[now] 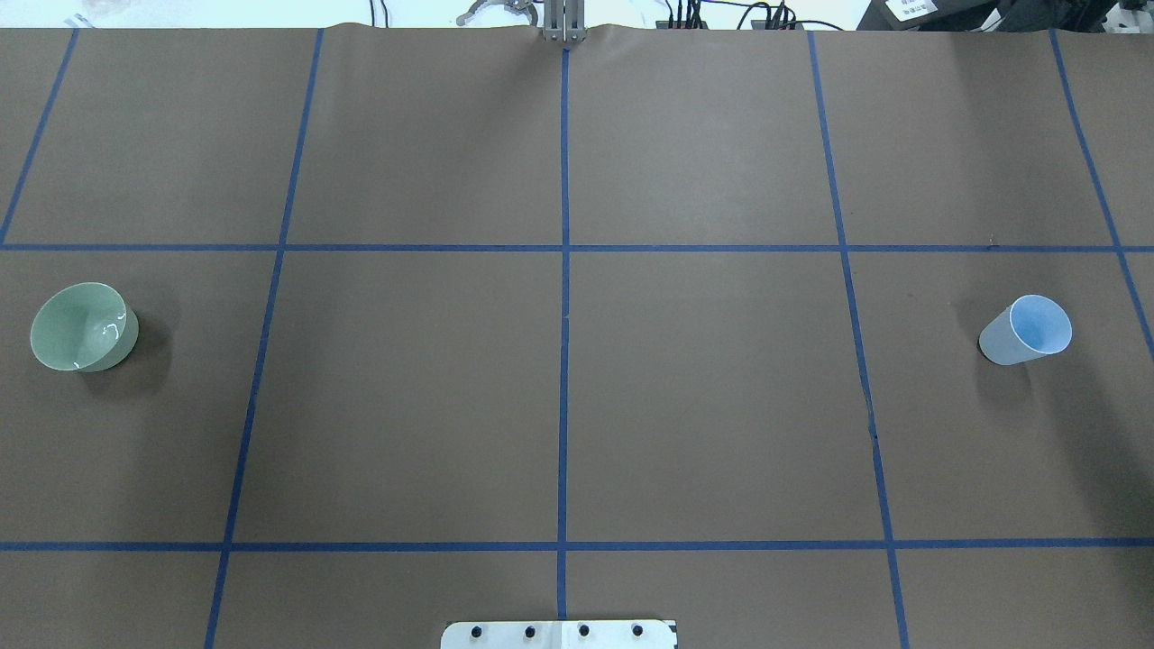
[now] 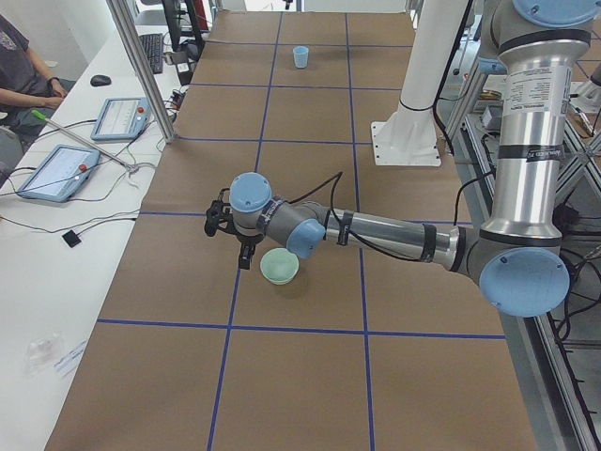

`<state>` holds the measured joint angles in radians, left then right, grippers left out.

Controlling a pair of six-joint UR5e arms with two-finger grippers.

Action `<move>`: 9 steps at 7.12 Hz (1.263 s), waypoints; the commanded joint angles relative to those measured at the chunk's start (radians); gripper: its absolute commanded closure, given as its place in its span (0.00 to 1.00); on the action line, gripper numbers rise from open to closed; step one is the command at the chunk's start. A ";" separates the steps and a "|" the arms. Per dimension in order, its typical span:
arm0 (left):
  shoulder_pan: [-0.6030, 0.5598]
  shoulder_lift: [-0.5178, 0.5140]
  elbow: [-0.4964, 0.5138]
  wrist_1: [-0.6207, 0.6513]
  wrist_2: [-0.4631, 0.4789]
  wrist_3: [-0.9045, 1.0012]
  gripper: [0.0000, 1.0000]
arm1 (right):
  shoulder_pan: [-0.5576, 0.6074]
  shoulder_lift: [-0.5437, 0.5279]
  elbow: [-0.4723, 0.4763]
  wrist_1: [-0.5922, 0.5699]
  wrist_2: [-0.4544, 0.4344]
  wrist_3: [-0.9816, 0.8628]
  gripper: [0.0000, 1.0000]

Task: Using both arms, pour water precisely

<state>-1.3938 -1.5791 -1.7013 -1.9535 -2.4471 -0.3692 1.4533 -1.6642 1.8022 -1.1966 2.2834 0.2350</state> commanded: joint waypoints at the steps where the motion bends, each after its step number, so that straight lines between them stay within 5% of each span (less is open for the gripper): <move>1: -0.042 -0.004 0.005 0.125 0.107 0.194 0.00 | -0.001 -0.022 -0.009 -0.008 0.031 0.006 0.01; 3: -0.138 -0.067 0.002 0.357 0.129 0.373 0.00 | -0.001 -0.022 -0.021 -0.008 0.070 0.006 0.01; 9: -0.140 -0.053 -0.014 0.424 0.060 0.374 0.00 | -0.001 -0.020 -0.055 0.002 0.068 0.004 0.01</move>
<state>-1.5338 -1.6369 -1.7115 -1.5212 -2.3825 0.0011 1.4527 -1.6847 1.7471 -1.1973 2.3485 0.2417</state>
